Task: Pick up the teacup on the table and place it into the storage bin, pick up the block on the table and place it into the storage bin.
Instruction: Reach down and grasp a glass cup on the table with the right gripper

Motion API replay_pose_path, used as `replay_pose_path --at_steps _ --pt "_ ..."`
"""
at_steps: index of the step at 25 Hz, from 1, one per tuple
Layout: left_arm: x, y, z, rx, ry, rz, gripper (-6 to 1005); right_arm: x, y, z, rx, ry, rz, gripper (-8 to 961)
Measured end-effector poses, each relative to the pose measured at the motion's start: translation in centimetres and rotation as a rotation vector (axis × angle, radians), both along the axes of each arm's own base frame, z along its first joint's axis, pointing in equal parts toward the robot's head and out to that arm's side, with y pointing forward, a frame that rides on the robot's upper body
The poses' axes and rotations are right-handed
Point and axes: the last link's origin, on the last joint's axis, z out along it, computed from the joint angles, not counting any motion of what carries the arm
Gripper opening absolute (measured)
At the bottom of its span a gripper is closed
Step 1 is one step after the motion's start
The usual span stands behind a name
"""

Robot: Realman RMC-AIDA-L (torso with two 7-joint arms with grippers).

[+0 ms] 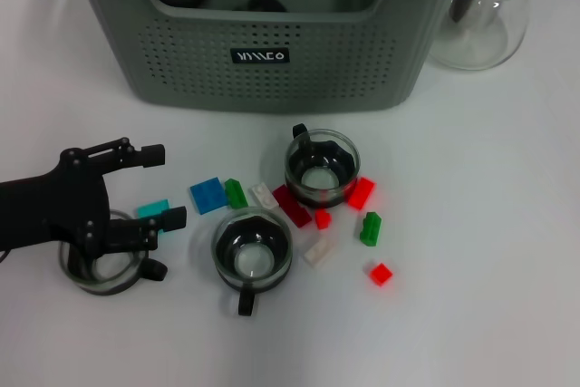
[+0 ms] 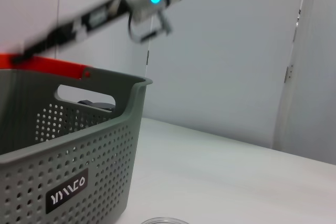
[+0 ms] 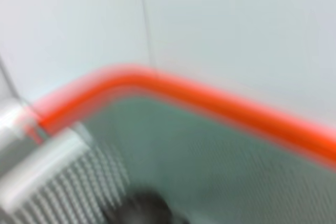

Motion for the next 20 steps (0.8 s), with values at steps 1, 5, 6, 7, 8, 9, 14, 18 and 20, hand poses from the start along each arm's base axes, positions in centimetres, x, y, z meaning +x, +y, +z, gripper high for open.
replay_pose_path --at_steps 1,5,6,7,8,9,14,18,20 --pt "0.0 0.0 0.0 0.000 0.000 0.000 844 -0.5 -0.4 1.2 0.009 0.056 0.040 419" --pt "0.0 0.0 0.1 -0.001 -0.003 -0.002 844 -1.6 -3.9 5.8 -0.020 0.260 0.233 497" --pt "0.0 0.0 0.1 -0.001 -0.003 -0.003 844 -1.6 -5.1 6.8 -0.046 0.298 0.297 517" --pt "0.0 0.0 0.1 -0.001 -0.002 -0.003 844 -1.2 -6.2 7.4 -0.069 0.316 0.342 515" --pt "0.0 0.0 0.1 -0.001 -0.002 -0.003 844 -0.8 -7.5 8.0 -0.104 0.330 0.398 513" --pt "0.0 0.0 0.2 0.000 -0.001 -0.002 844 0.0 -9.0 8.4 -0.149 0.330 0.452 510" --pt "-0.1 0.0 0.3 0.008 0.001 0.005 844 3.7 -14.1 8.4 -0.366 0.145 0.585 507" --pt "-0.2 0.0 0.4 0.010 0.004 0.008 844 5.7 -15.9 6.4 -0.545 -0.125 0.497 506" --pt "-0.2 0.0 0.4 0.009 0.004 0.007 843 5.9 -16.1 5.0 -0.610 -0.237 0.451 506"
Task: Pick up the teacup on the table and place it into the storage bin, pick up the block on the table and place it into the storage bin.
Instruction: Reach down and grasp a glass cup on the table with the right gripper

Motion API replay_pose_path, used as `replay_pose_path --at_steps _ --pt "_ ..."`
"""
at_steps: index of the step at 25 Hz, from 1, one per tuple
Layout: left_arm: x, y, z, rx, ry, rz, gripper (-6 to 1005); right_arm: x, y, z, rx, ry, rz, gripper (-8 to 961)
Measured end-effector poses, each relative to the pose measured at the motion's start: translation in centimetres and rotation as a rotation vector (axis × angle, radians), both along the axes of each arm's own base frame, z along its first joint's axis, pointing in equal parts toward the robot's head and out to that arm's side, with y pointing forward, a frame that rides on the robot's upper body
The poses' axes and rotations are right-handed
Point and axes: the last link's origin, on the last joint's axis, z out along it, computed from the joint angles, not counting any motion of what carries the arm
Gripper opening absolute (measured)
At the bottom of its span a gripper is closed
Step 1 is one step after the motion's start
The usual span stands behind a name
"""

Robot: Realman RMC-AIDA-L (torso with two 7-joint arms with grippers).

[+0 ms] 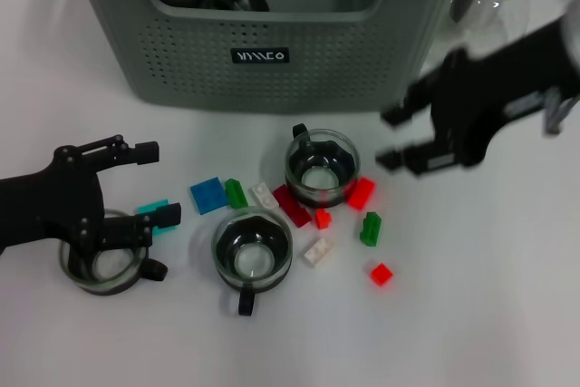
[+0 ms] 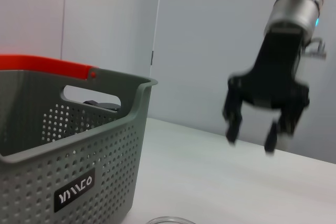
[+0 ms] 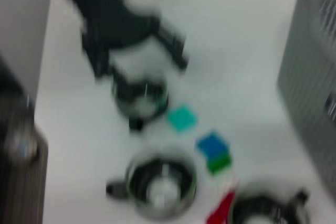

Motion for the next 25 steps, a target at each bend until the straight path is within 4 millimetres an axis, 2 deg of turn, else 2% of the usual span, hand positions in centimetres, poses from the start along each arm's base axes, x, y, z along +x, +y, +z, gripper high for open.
replay_pose_path --at_steps 3,7,8,9,12,17,25 --pt "0.0 0.0 0.0 -0.001 -0.001 -0.001 844 -0.5 0.1 -2.4 -0.048 -0.124 0.015 504" --pt "0.1 0.1 0.0 -0.001 -0.001 -0.002 844 -1.4 0.5 -4.8 -0.095 -0.168 0.052 503" --pt "0.1 0.1 0.0 -0.001 -0.001 -0.002 844 -1.4 0.8 -6.1 -0.118 -0.190 0.057 502" --pt "0.1 0.1 -0.1 -0.001 -0.001 -0.002 843 -1.4 0.8 -6.1 -0.118 -0.190 0.057 502" --pt "0.0 0.0 -0.1 -0.002 -0.003 0.001 843 -1.2 1.5 -7.9 -0.116 -0.210 0.062 501" --pt "-0.1 -0.2 -0.1 -0.002 -0.003 0.007 843 -0.8 2.1 -9.8 -0.064 -0.197 0.081 499" --pt "0.0 -0.1 -0.1 -0.001 -0.002 0.005 843 1.1 2.6 -12.1 -0.060 -0.230 0.051 500"
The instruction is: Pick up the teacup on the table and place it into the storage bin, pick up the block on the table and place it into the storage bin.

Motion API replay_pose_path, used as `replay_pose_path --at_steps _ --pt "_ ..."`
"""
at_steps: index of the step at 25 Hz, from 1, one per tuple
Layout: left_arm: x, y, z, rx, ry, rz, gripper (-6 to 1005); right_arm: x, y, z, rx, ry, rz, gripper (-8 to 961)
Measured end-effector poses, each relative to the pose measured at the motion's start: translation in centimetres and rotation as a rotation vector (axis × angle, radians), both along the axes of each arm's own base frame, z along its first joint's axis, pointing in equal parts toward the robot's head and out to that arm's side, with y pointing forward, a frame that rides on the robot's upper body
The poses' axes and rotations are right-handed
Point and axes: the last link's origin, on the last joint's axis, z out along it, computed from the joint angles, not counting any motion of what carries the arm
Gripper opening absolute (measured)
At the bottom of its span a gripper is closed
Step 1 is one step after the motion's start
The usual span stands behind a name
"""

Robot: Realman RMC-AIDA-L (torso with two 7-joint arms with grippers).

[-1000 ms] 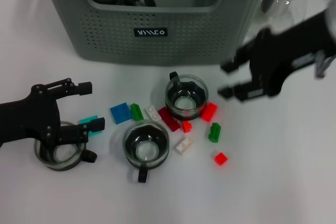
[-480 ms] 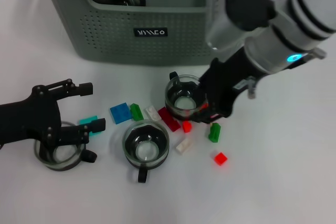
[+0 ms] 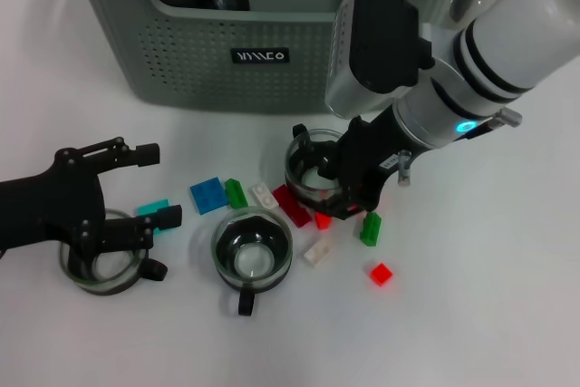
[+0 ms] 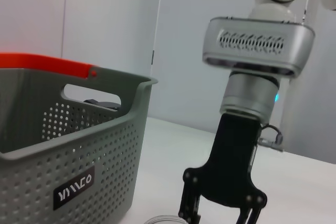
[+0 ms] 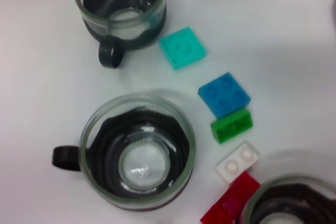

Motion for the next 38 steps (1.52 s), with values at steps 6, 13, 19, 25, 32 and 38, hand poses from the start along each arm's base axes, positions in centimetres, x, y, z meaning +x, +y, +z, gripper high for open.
replay_pose_path --at_steps 6,13,19,25,32,38 --pt "0.0 0.1 0.0 0.003 0.003 0.002 843 0.5 -0.5 -0.2 -0.061 -0.036 -0.051 500" --pt "0.0 0.1 0.0 0.004 0.004 0.002 843 0.5 -0.4 -0.2 -0.065 -0.001 -0.072 499" --pt "-0.1 0.0 -0.1 0.006 0.005 0.002 843 1.2 -0.1 -0.9 -0.039 -0.002 -0.085 499" --pt "-0.1 0.0 -0.1 0.007 0.006 0.004 843 1.8 0.0 -1.2 -0.029 -0.001 -0.109 423" --pt "-0.1 -0.1 -0.1 0.007 0.005 0.005 843 2.0 -0.1 -1.0 -0.028 0.007 -0.131 235" --pt "-0.1 -0.1 -0.1 0.003 0.001 0.006 844 0.8 0.3 1.6 -0.050 0.083 -0.177 83"
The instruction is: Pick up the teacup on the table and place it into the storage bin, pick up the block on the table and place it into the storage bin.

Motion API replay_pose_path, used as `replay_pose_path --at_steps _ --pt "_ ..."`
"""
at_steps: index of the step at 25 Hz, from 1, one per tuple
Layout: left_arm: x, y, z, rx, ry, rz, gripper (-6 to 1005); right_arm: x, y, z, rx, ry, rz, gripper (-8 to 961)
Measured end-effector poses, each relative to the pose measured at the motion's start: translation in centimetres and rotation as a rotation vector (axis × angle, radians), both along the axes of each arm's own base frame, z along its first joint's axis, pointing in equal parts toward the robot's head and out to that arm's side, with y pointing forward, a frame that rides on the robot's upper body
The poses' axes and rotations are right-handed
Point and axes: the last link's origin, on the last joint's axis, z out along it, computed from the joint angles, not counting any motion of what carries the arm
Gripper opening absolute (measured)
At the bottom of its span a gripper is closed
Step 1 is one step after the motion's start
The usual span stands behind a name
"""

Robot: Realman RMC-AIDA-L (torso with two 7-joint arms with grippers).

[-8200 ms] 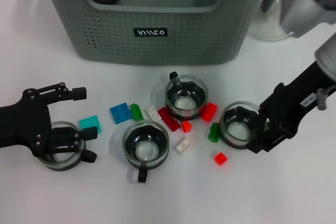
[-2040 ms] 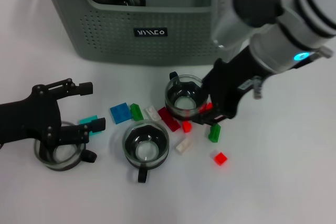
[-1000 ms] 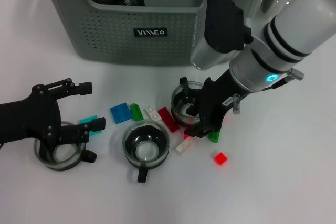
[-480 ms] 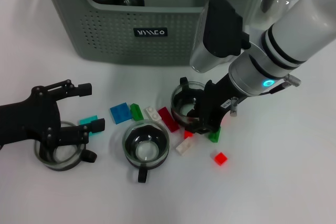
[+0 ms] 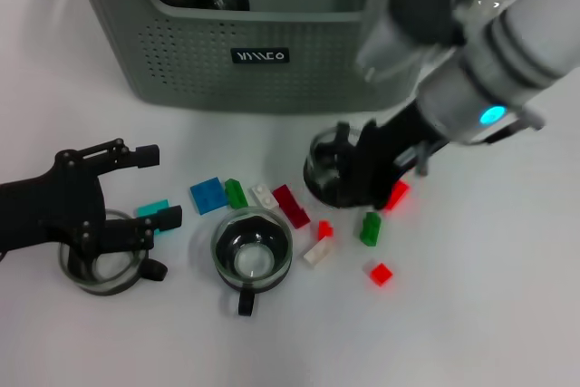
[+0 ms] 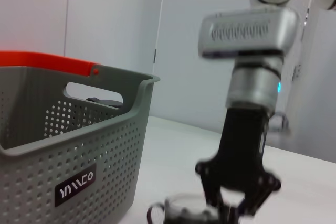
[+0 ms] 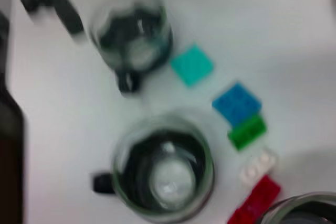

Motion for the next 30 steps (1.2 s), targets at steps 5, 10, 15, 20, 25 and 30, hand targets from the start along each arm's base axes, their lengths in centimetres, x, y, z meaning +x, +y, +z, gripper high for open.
replay_pose_path --at_steps 5,10,15,20,25,30 --pt "0.0 0.0 0.0 -0.001 -0.001 0.000 844 -2.2 0.2 6.3 0.028 0.269 -0.005 74" --pt "0.0 0.0 0.0 0.000 0.000 0.002 844 -3.7 0.0 12.6 0.128 0.670 0.017 69" --pt "0.1 0.2 0.0 0.001 0.000 -0.002 844 -5.6 1.6 14.1 0.293 0.887 0.010 66" --pt "0.1 0.2 0.0 0.000 -0.001 -0.003 844 -9.3 6.2 11.0 0.507 0.776 -0.099 64" --pt "0.2 0.2 -0.1 -0.001 -0.007 0.001 844 -11.9 9.1 8.2 0.611 0.530 -0.169 64" --pt "0.3 0.3 -0.2 -0.005 -0.015 0.006 844 -13.2 11.7 4.8 0.679 0.240 -0.224 64"
